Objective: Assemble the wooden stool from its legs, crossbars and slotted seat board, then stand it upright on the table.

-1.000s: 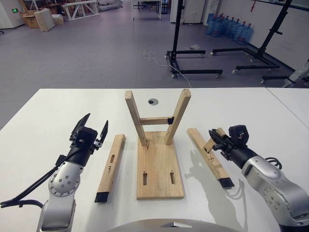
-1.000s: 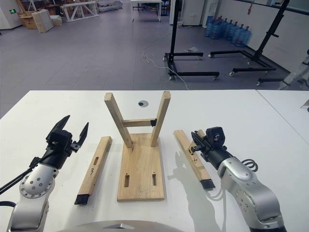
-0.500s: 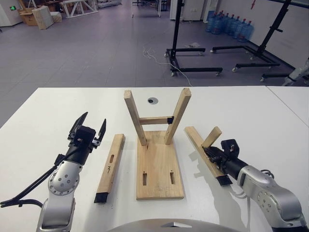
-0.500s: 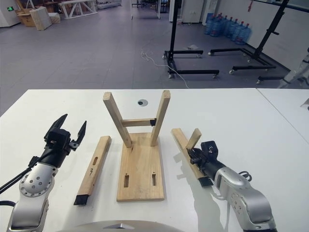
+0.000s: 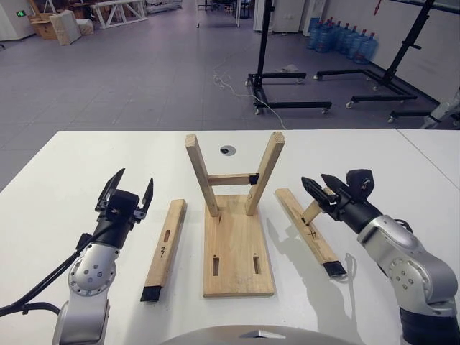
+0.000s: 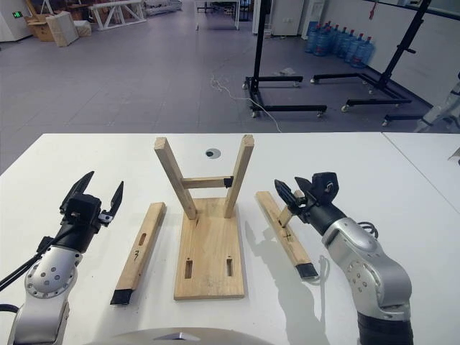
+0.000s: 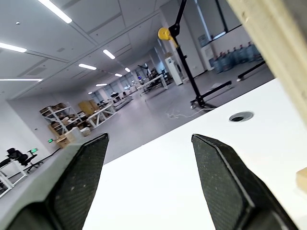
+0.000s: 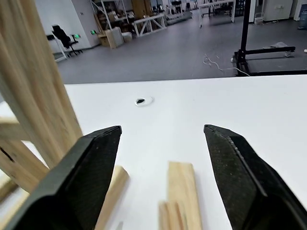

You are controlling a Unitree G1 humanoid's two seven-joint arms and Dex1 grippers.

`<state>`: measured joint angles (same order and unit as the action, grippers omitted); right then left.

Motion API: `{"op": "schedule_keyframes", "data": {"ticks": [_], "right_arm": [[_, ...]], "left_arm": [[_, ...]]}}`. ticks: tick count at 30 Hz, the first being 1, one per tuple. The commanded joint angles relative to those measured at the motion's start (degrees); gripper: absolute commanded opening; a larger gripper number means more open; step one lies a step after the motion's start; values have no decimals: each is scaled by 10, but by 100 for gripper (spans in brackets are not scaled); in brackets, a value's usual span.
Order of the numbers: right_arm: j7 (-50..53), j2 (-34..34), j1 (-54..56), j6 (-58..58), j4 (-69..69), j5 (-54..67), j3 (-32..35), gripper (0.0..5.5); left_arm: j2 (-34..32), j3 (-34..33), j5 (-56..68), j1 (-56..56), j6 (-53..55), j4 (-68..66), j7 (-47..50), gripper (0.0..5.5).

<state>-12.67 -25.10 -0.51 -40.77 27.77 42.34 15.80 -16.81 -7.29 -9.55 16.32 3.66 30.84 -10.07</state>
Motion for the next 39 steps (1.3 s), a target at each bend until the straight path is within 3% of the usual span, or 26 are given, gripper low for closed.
{"op": "schedule_keyframes", "data": {"ticks": [1,10,16,18,25,35,39], "right_arm": [[1,-10,60,-14,-1,29,23,316],[18,-9,219,-10,-68,40,27,316],[-4,20,22,66,-127,-115,-106,316],[1,53,-17,93,-173,-135,-116,316],[2,87,54,121,-196,-111,-78,316],[-5,49,104,77,-109,-34,-2,316],[11,37,177,64,-100,-10,29,316]], "left_arm": [[5,-3,-7,3,0,-4,11,315],[1,-9,-1,-9,-10,-24,15,315],[-2,5,-1,-30,-12,-36,5,315],[-5,9,2,-38,-14,-46,-1,315],[-2,12,0,-42,-18,-55,0,315],[2,8,1,-29,-25,-53,10,315],[3,6,0,-27,-27,-53,11,315]]}}
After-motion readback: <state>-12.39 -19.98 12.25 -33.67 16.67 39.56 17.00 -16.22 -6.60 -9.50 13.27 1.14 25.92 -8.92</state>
